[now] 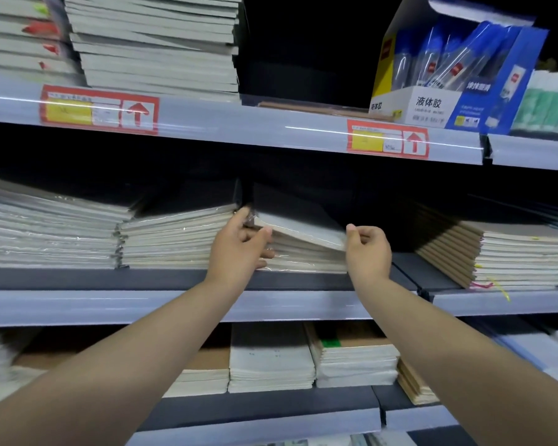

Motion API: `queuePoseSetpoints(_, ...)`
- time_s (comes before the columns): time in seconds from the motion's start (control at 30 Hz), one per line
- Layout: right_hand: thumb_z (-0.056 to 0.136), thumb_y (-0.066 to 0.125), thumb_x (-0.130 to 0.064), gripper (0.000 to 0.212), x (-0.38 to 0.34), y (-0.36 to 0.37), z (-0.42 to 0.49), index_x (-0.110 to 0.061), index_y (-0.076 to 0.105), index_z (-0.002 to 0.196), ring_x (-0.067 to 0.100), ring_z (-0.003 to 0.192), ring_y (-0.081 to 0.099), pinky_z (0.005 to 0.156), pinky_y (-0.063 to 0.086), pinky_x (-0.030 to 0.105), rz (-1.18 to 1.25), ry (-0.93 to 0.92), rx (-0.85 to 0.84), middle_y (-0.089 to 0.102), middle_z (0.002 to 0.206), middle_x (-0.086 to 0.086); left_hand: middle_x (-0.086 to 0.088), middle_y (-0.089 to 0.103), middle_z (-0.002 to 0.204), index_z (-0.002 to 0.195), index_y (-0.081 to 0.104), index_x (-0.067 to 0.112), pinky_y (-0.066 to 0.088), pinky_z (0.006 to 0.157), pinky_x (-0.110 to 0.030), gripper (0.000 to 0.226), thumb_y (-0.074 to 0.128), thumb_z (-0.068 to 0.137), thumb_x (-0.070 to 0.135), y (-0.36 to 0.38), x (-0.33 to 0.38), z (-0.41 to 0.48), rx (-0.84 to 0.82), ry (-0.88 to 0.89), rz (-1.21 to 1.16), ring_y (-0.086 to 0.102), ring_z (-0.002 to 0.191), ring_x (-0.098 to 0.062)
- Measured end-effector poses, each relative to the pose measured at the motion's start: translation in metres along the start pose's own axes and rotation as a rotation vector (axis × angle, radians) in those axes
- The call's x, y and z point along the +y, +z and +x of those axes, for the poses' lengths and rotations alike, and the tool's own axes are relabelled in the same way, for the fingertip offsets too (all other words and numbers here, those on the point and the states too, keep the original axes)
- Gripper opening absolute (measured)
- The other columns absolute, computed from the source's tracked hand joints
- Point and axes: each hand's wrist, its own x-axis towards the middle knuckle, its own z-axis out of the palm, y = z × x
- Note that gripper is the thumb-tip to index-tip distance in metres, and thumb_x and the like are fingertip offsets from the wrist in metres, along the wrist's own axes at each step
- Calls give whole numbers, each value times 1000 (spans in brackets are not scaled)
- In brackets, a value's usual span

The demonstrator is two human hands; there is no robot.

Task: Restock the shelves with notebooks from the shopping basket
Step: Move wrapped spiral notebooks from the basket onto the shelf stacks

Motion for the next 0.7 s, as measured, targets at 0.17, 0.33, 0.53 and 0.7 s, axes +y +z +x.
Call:
queuePoseSetpoints(0.17, 95, 52, -44, 30, 7, 6, 16, -15, 58, 100, 25, 111, 45, 83, 40, 32, -36, 76, 79, 57, 94, -1, 5, 72, 72, 130, 58, 22, 50, 52, -25, 36, 60, 94, 29, 0, 1, 6, 39, -12, 78, 65, 56, -11)
queuePoseSetpoints(0.33, 94, 56, -41, 27, 9, 16, 28, -15, 51, 95, 7, 66, 50, 60, 39, 25, 72, 185, 76, 53, 76, -8, 5, 65, 57, 119, 60, 33, 50, 51, -26, 26, 61, 94, 30, 5, 1, 12, 112, -8, 111, 65, 52, -13)
queuePoseSetpoints(0.53, 98, 50, -31, 28, 10, 21, 38, -6, 60, 101, 24, 79, 54, 68, 36, 28, 47, 259, 125, 57, 87, 6, 6, 62, 50, 120, 65, 25, 42, 44, -22, 29, 65, 92, 30, 10, 0, 19, 179, -2, 158, 62, 46, -12)
queuePoseSetpoints(0.7, 100, 41, -23, 32, 4, 35, 35, -2, 59, 117, 36, 108, 53, 84, 39, 34, -29, 262, 123, 57, 118, 19, 8, 59, 46, 110, 66, 29, 40, 42, -21, 17, 60, 94, 28, 10, -2, 22, 225, -18, 164, 63, 45, -13)
